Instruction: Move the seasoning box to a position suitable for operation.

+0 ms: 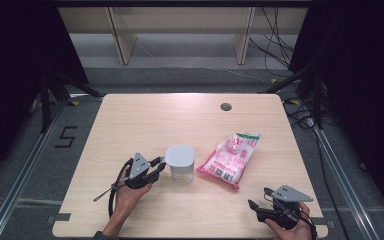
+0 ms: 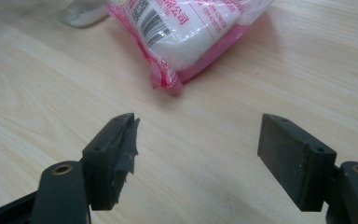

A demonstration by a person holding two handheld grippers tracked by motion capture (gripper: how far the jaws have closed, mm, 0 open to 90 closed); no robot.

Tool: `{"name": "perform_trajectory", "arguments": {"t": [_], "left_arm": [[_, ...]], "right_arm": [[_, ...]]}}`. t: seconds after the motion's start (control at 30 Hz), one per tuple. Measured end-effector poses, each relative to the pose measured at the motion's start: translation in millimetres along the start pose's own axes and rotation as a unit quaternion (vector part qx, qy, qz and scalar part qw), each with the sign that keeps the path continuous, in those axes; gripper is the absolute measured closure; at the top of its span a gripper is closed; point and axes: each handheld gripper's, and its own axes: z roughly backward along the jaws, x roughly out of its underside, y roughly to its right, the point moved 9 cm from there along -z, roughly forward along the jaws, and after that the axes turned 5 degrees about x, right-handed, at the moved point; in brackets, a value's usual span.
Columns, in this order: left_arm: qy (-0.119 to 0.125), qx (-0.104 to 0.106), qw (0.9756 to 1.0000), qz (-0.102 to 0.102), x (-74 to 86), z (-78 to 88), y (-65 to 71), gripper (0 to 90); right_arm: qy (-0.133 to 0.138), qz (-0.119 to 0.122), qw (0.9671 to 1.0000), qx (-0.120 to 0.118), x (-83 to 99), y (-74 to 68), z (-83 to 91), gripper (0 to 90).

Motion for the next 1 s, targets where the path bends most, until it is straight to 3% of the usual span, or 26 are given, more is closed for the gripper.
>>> {"name": "perform_trajectory", "arguments": {"t": [0.17,0.2,0.3,0.33,0.37,0.47,0.5,0.57,0.6,0.7,0.73,0.87,0.9,1.0], "left_arm": [[-0.002,0.0,0.9999,0.01,0.5,0.9,-0.4,71.2],[-0.003,0.0,1.0,0.008,0.5,1.0,-0.7,71.3],[-0.005,0.002,0.9999,0.013,0.9,0.9,-1.1,71.1],[-0.006,0.003,0.9999,0.011,1.2,1.3,-1.8,71.0],[-0.003,0.004,0.9999,0.017,1.0,1.5,-1.6,70.8],[0.001,0.012,0.9996,0.025,0.6,4.5,-4.0,65.0],[0.003,0.018,0.9993,0.032,0.5,6.3,-4.5,58.5],[-0.006,0.031,0.999,0.033,1.0,11.3,-4.7,55.1],[-0.006,0.037,0.9987,0.034,0.6,13.5,-3.9,52.5],[-0.01,0.037,0.9981,0.047,-2.6,24.1,-5.6,46.1],[-0.007,0.042,0.9976,0.054,-4.6,27.5,-5.6,44.3],[-0.006,0.04,0.9983,0.043,-9.8,42.6,-5.9,42.2],[-0.007,0.041,0.9987,0.031,-11.1,45.4,-6.6,42.2],[0.006,0.051,0.998,0.038,-16.3,50.2,-4.8,43.1]], "right_arm": [[-0.004,-0.011,0.9999,0.004,0.8,-2.0,0.2,28.7],[0.0,0.002,1.0,-0.001,-0.2,-0.2,-0.3,28.7],[-0.002,0.004,1.0,0.0,0.4,0.4,-0.2,28.7],[-0.005,-0.01,0.9999,0.004,1.2,-1.7,0.0,28.7],[-0.001,0.003,1.0,0.006,0.4,0.6,-0.2,28.7],[0.001,0.002,1.0,-0.002,-0.3,-1.1,0.3,28.7],[-0.003,-0.004,1.0,0.001,0.6,-2.1,1.9,28.7],[-0.001,-0.01,0.9999,-0.004,0.6,-3.8,1.9,28.7],[0.002,0.003,1.0,0.006,0.0,0.6,-0.1,28.7],[0.006,0.013,0.9999,-0.001,-1.1,0.4,1.4,28.7],[0.001,-0.005,1.0,-0.006,0.0,-3.5,1.7,28.7],[0.002,0.015,0.9998,-0.01,-0.6,-1.6,0.9,28.7],[0.002,0.015,0.9998,-0.01,-0.6,-1.6,0.9,28.7],[-0.001,0.009,0.9999,-0.008,0.3,-3.2,1.3,28.7]]}}
